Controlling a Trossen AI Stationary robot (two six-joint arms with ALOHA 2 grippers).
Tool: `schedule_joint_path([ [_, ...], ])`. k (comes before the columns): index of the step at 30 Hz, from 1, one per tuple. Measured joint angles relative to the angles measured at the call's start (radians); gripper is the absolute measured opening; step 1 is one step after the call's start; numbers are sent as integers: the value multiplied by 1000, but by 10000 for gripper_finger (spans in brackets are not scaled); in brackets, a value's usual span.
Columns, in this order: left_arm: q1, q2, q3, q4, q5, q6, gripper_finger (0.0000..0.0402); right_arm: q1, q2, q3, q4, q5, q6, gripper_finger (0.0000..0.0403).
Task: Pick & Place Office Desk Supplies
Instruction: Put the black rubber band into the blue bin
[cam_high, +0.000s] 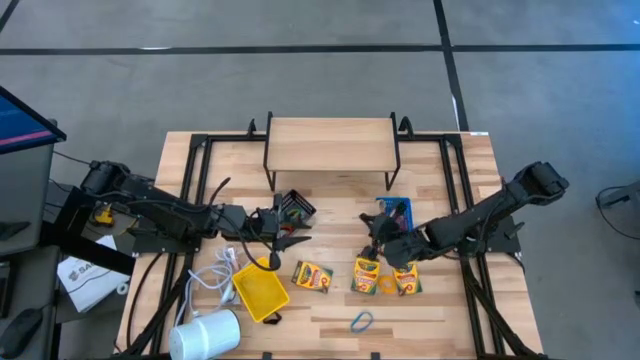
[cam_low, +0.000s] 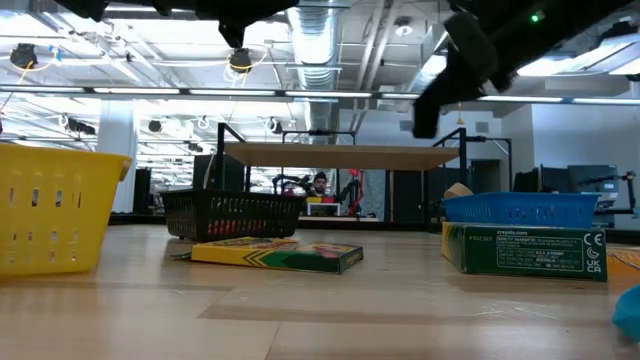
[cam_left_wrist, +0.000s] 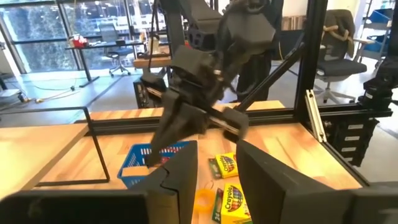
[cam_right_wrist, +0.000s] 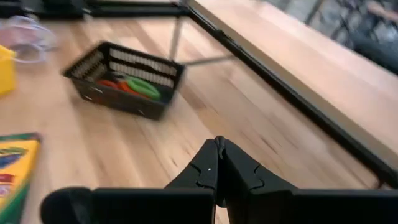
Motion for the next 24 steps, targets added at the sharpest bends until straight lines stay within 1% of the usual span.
schedule_joint_path([
  [7,1,0,0,0,-1,-8,104,38,-94,0,-328,62,284,2],
  [11,1,-9,0,-5,-1,-18,104,52,-124,0,-503,65,439,2],
  [15,0,-36,0,-17,-1,-34,104,53,-129,0,-663,65,617,3],
  [17,-6,-51,0,-35,-2,-34,104,53,-129,-10,-691,66,673,3],
  [24,-10,-57,0,-62,-2,-33,104,27,-129,-72,-683,54,756,3],
])
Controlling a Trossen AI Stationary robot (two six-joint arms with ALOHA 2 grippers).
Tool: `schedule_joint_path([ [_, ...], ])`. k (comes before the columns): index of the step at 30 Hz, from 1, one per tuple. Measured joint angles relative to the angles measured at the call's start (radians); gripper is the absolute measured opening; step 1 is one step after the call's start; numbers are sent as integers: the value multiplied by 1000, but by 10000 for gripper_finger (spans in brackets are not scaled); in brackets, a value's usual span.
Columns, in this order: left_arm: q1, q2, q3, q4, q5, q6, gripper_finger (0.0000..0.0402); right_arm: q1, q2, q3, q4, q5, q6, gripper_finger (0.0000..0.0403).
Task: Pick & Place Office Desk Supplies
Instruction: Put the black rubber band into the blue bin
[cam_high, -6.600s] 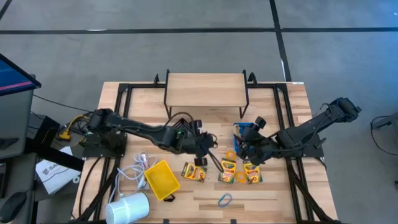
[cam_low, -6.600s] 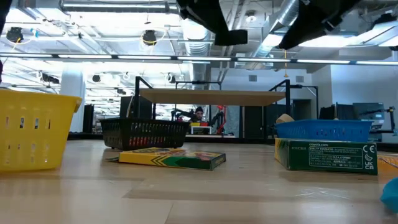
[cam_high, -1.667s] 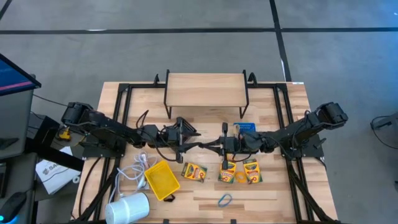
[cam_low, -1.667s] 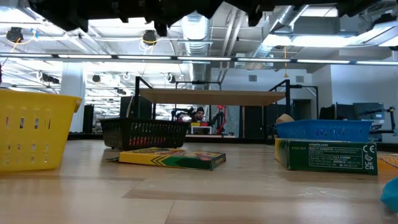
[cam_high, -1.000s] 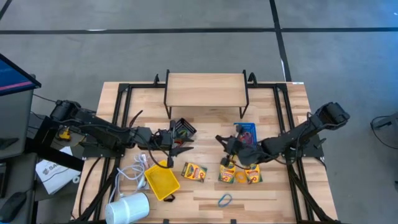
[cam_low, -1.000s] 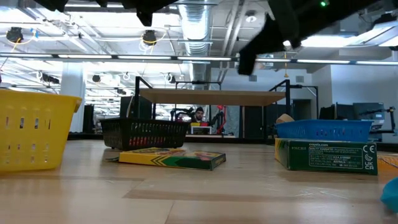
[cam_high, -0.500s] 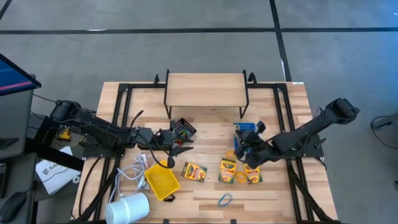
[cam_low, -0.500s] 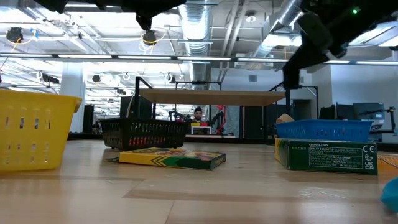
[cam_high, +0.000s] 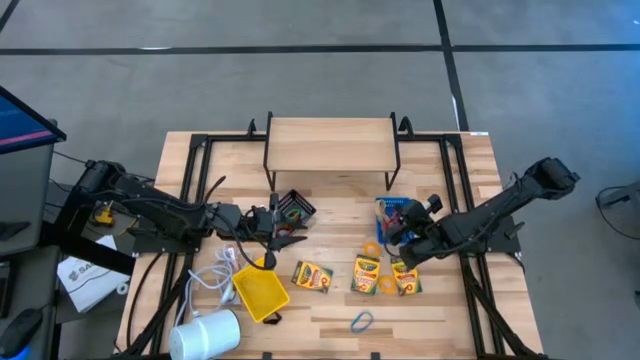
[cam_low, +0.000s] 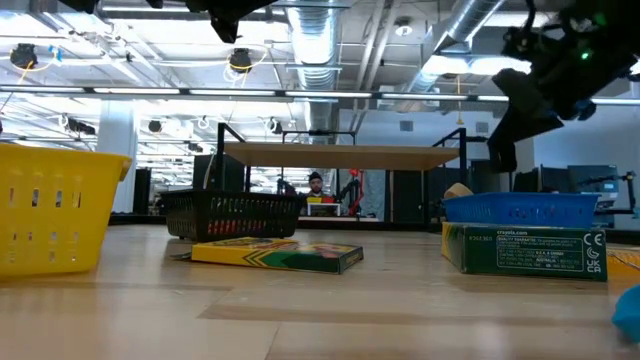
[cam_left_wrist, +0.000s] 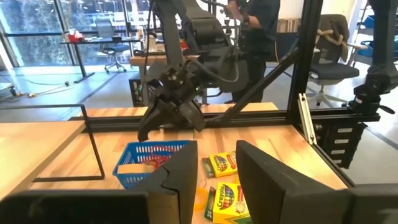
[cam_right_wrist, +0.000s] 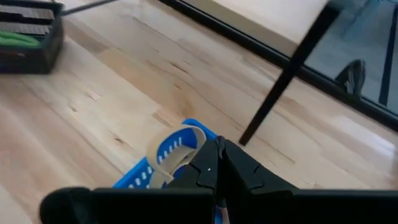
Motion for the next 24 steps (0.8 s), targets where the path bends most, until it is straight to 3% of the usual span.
schedule_joint_path([
  [10,0,0,0,0,0,0,104,-33,0,-55,112,-67,-53,20],
  [18,0,0,0,0,0,-4,104,-37,0,-56,113,-146,-54,123],
  [24,-3,11,0,5,45,-106,104,-35,0,-56,117,-197,-56,199],
])
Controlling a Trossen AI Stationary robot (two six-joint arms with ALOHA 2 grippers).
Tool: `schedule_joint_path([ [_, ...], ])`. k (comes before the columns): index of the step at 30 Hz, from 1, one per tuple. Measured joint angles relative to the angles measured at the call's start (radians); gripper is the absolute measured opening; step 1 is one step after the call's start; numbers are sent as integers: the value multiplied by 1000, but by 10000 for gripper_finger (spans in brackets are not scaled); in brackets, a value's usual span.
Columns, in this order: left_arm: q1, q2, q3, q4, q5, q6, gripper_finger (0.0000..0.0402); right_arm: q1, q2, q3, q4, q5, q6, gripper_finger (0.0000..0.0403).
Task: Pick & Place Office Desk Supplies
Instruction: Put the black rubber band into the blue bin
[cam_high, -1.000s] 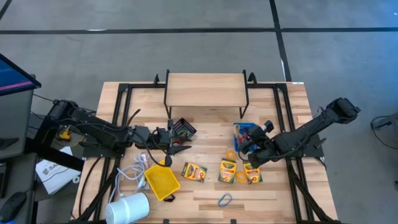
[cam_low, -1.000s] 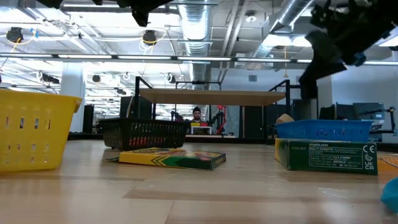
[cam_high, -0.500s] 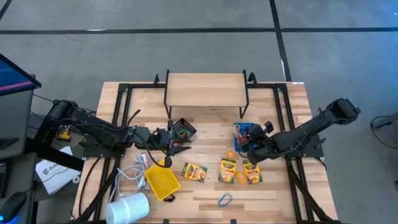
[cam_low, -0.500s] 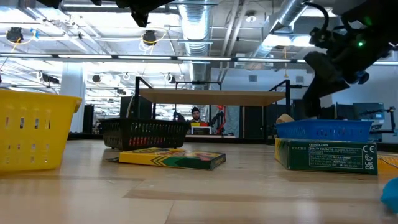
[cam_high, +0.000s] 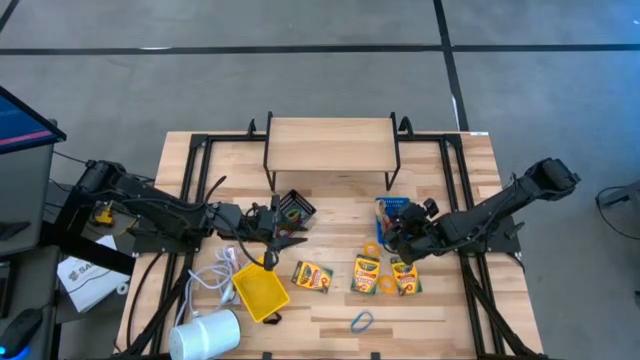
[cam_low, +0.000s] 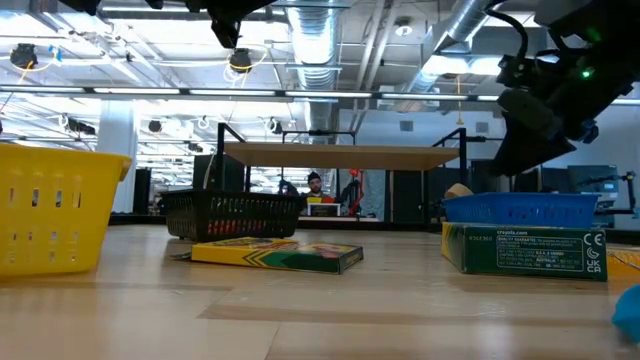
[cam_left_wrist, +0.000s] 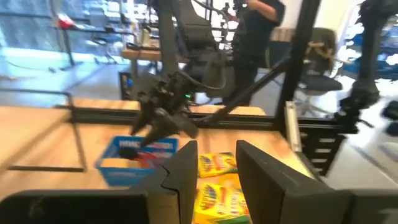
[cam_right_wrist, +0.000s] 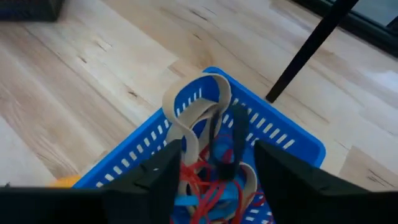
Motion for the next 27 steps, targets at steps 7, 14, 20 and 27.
schedule_joint_path([
  [7,-105,124,0,83,29,-82,104,12,0,0,108,3,-80,241],
  [14,-247,280,61,70,10,-248,104,26,-2,7,387,3,-360,243],
  [20,-342,370,294,-399,-50,-349,104,16,-2,99,403,-4,-519,243],
  [27,-378,430,522,-785,20,-479,104,-24,-3,248,404,-204,-672,244],
])
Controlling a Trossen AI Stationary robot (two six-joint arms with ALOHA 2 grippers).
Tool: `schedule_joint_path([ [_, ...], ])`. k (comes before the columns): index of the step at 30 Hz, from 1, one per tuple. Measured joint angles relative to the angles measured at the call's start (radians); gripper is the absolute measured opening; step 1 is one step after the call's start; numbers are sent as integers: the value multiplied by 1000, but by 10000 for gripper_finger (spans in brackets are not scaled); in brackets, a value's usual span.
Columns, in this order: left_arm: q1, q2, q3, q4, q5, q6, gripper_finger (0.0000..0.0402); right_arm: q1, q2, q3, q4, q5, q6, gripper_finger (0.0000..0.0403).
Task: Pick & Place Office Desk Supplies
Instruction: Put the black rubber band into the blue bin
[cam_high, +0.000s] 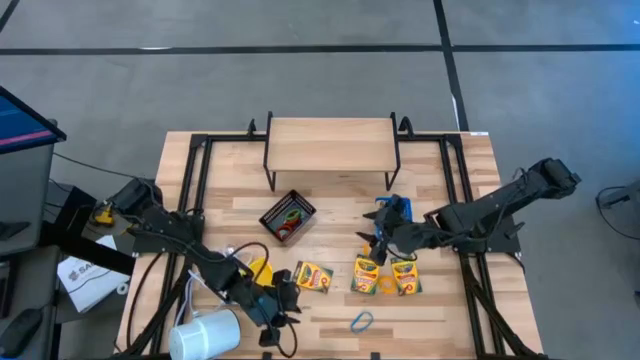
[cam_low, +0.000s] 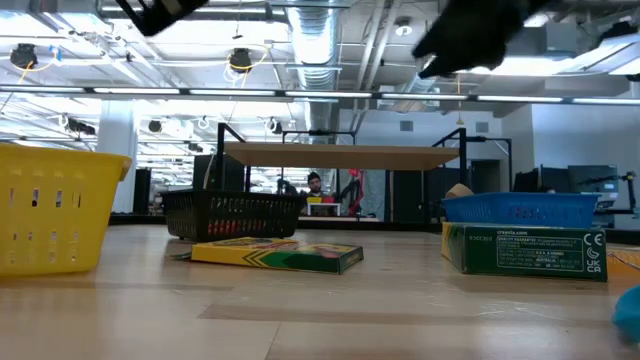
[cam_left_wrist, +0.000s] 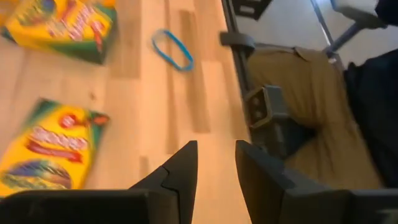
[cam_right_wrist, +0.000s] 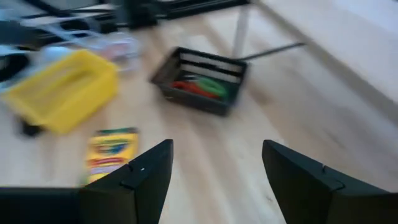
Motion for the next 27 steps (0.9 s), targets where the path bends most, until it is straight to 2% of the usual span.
schedule_joint_path([
  [4,-1,45,68,-116,60,-96,104,20,0,30,0,-165,-4,244],
  [7,-1,113,107,-207,144,-149,104,66,4,30,-11,-245,37,244],
  [13,-3,288,239,-395,310,-151,104,218,4,30,-13,-268,128,244],
  [17,-2,334,324,-502,315,-105,104,286,18,30,-8,-266,213,244],
  [19,-1,334,344,-547,286,-94,104,311,34,28,-14,-264,246,244],
  [27,0,349,350,-613,268,-60,104,339,114,28,1,-262,289,244],
])
